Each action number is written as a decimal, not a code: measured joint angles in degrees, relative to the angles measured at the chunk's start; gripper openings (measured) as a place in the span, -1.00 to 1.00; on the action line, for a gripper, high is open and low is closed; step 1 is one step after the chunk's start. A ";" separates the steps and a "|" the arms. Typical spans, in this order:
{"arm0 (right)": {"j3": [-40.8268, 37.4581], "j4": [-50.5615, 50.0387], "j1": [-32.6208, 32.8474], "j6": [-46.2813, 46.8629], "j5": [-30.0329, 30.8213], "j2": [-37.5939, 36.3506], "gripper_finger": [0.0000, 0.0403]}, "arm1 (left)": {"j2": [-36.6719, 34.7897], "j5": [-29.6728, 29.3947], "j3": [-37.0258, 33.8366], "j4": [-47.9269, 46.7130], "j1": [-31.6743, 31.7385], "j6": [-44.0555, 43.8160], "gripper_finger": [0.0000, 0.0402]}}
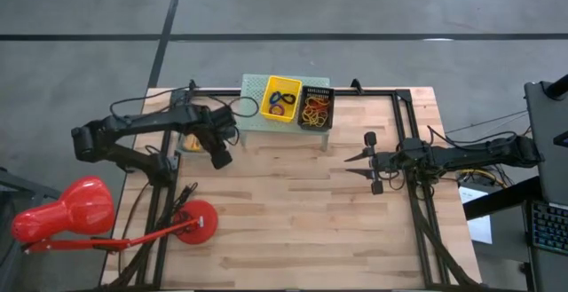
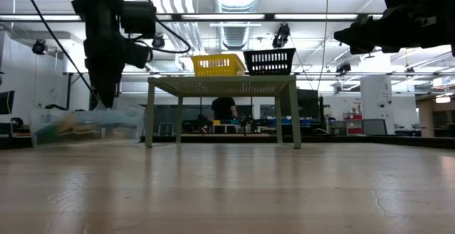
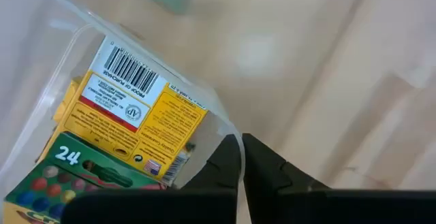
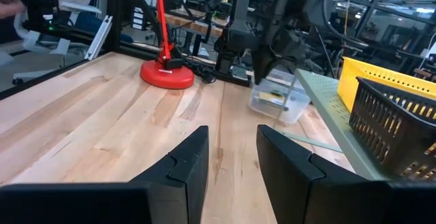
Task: Pick & Place Office Desk Supplies
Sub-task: Put the transparent bin on the shelf
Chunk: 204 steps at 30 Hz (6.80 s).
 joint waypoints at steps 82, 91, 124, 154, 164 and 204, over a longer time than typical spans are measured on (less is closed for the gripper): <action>0.00 -0.37 0.01 0.01 -0.02 0.79 -0.40 | 26.20 -8.87 31.33 3.83 -33.29 -31.08 -0.33; 0.00 -0.37 -0.01 0.01 -0.02 0.80 -0.40 | 15.94 -22.74 30.28 -8.20 -33.07 -49.54 -0.33; 0.00 -0.36 0.00 0.01 -0.01 0.81 -0.40 | 9.73 -7.98 5.43 -2.55 -29.59 -80.20 -0.19; 0.00 -0.37 -0.01 -0.01 -0.02 0.81 -0.40 | 9.73 -7.48 1.28 2.86 -25.86 -75.36 -0.97; 0.00 -0.37 0.01 -0.01 -0.01 0.83 -0.40 | 9.73 -7.50 1.29 4.57 -25.85 -71.95 -0.98; 0.00 -0.36 0.00 0.01 -0.01 0.83 -0.40 | 9.75 2.42 1.24 29.49 -20.37 -48.32 -0.99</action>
